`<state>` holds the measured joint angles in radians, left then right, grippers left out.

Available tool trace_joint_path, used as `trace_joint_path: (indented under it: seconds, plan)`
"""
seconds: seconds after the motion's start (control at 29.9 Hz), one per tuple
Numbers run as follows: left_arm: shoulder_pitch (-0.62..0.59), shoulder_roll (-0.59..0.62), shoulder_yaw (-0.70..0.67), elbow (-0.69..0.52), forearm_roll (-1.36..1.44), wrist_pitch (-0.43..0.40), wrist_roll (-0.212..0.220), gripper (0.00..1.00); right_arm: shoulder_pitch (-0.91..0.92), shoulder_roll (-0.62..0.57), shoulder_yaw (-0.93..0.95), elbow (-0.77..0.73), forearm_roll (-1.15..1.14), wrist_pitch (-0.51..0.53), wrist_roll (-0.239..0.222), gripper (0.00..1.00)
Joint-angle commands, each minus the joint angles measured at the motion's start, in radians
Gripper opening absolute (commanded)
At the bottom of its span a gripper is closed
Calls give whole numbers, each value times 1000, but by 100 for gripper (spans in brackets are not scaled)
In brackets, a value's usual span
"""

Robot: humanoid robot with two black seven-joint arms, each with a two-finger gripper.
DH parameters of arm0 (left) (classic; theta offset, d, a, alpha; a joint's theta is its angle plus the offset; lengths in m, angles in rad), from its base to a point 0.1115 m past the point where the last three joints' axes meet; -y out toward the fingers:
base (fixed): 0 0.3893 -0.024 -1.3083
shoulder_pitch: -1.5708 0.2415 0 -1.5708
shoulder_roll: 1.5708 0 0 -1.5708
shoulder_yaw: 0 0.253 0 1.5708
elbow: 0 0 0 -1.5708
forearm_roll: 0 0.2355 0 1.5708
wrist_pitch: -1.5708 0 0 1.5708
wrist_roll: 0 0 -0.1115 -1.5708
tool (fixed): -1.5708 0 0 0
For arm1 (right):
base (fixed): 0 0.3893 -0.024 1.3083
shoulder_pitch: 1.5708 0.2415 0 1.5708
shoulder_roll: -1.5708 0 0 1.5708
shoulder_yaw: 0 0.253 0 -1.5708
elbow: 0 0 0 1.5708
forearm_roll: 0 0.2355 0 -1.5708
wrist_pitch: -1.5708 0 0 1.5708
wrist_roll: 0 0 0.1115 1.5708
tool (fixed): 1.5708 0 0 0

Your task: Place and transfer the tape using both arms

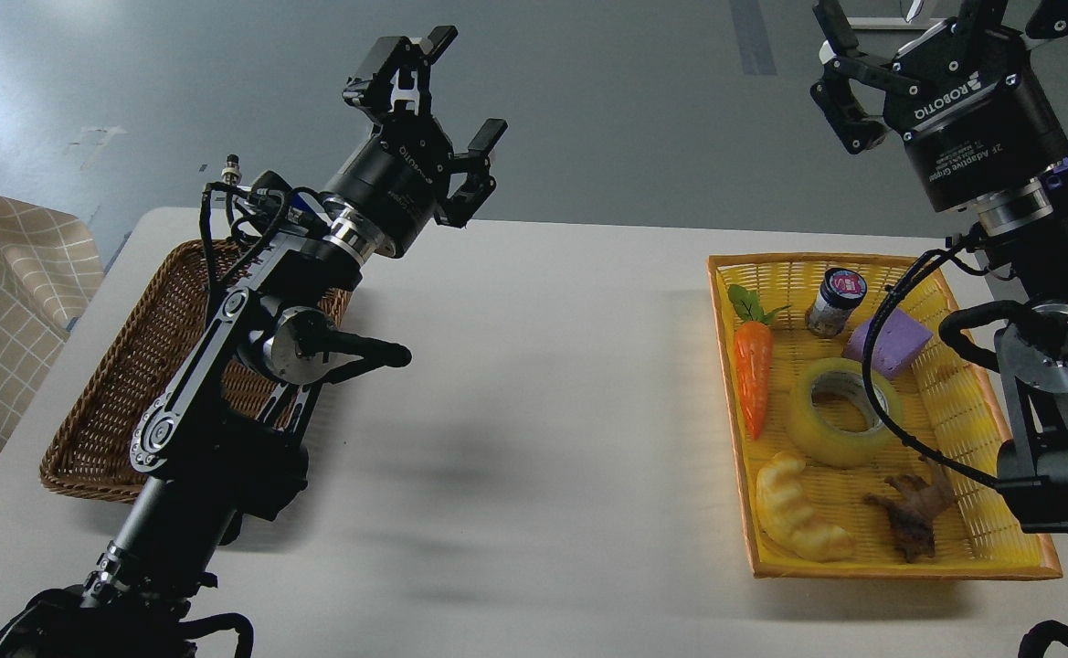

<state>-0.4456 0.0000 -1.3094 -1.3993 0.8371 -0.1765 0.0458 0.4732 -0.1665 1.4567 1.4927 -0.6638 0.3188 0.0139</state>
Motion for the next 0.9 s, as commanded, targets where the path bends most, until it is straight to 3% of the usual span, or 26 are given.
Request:
trace_joint_path:
  seconds: [0.0, 0.87]
  plan:
    - [30, 0, -10, -26, -1, -1, -3, 98, 1, 4, -1, 3, -8, -65, -60, 100]
    - [48, 0, -57, -18, -59, -3, -4, 98, -8, 50, -1, 35, -8, -55, -58, 100]
